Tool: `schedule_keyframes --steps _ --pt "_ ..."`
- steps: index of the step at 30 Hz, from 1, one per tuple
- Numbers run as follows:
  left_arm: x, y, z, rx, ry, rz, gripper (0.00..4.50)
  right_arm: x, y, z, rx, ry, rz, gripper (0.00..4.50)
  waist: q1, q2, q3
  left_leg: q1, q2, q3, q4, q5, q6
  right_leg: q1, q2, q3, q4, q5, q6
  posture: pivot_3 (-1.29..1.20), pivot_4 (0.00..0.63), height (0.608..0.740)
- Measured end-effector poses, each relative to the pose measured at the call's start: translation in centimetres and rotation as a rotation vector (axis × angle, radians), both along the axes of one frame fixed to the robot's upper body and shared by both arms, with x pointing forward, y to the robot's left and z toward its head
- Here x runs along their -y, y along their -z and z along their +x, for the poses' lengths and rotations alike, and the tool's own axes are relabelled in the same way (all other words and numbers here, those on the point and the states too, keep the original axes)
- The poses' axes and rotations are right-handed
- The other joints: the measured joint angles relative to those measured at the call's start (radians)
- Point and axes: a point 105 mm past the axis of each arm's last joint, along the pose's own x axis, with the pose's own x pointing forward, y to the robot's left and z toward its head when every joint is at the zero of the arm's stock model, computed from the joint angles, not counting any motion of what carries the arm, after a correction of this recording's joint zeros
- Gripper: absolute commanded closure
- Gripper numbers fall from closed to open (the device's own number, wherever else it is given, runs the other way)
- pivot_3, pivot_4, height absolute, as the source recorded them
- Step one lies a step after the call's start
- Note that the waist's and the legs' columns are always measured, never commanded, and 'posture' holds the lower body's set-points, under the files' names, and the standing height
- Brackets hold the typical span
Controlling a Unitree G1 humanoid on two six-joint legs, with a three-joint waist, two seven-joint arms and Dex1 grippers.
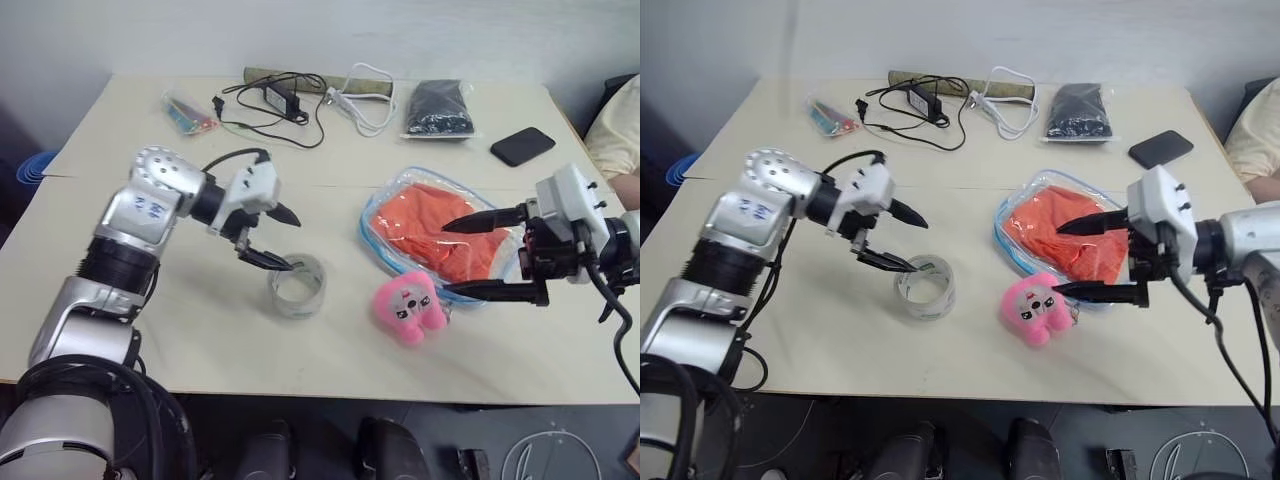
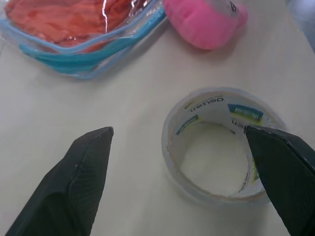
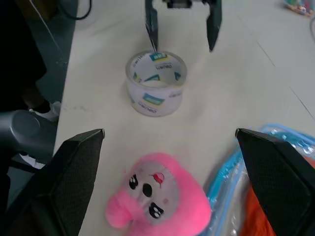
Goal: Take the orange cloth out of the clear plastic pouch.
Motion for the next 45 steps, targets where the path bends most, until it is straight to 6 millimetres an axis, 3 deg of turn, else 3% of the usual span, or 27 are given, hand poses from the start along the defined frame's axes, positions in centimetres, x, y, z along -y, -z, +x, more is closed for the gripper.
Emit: schedule_keyframes --steps 1,4,15,21,27,32,37,41,45 --pt "0.4 0.6 0.1 -0.003 0.014 0.018 0.01 -0.3 0.0 -0.2 0.002 -0.008 0.004 0.03 0.001 -0.001 0.001 -0.001 0.0 0.0 0.001 0.0 0.0 0.0 0.0 0.0 0.0 0.0 0.0 0.0 0.15 0.74" --pt "1.0 2.2 0.5 0.029 0.042 0.087 0.62 -0.6 -0.1 -0.5 0.014 -0.01 0.011 0.0 0.0 -0.005 0.003 -0.001 0.0 0.0 0.001 0.0 0.0 0.0 0.0 0.0 0.0 0.0 0.0 0.0 0.15 0.74" --pt "2.0 3.0 0.5 0.001 0.073 0.117 4.07 -0.3 0.4 -0.3 0.015 0.031 0.033 0.0 -0.002 -0.006 0.003 -0.001 0.0 -0.001 0.001 0.0 0.0 0.0 0.0 0.0 0.0 0.0 0.0 0.0 0.15 0.74" --pt "0.0 3.2 -0.2 -0.014 0.019 0.131 4.16 -0.4 0.5 -0.3 0.024 0.024 0.047 0.0 -0.006 -0.006 0.003 -0.001 0.001 -0.001 0.001 0.0 0.0 -0.001 0.0 0.0 0.001 0.0 0.0 0.0 0.15 0.74" --pt "-6.5 3.2 -1.1 0.036 -0.299 0.071 4.16 -1.0 0.9 -0.2 0.016 -0.001 0.068 0.0 -0.019 -0.006 0.003 0.0 0.002 -0.008 0.001 0.0 0.0 -0.002 0.0 0.002 0.004 0.0 0.0 0.0 0.15 0.74" --pt "-16.6 3.4 -3.5 0.029 -0.731 0.064 4.16 -2.1 1.2 0.0 0.001 -0.054 0.087 0.0 -0.037 -0.006 0.003 0.004 0.007 -0.008 0.001 0.0 0.0 -0.002 0.0 0.005 0.007 0.0 0.0 0.0 0.15 0.74" --pt "-28.2 2.8 -6.8 0.063 -1.329 0.013 4.16 -3.3 2.0 0.6 -0.026 -0.111 0.1 0.0 -0.04 -0.006 0.003 0.006 0.007 -0.005 0.0 0.0 0.0 -0.002 0.0 0.008 0.008 0.0 -0.001 0.0 0.15 0.74" --pt "-31.5 3.1 -8.9 0.037 -1.554 -0.085 4.16 -4.0 2.0 1.1 -0.03 -0.154 0.105 0.0 -0.024 -0.006 0.003 0.003 0.006 -0.003 0.0 0.0 0.0 -0.006 -0.001 0.01 0.009 0.0 0.0 0.0 0.15 0.74" --pt "-32.1 3.7 -9.7 0.008 -1.635 -0.172 4.16 -4.4 2.1 1.4 -0.046 -0.188 0.106 0.0 -0.017 -0.009 0.002 0.002 0.006 -0.002 0.0 0.0 0.0 -0.008 -0.001 0.012 0.009 0.0 0.0 0.0 0.15 0.74"
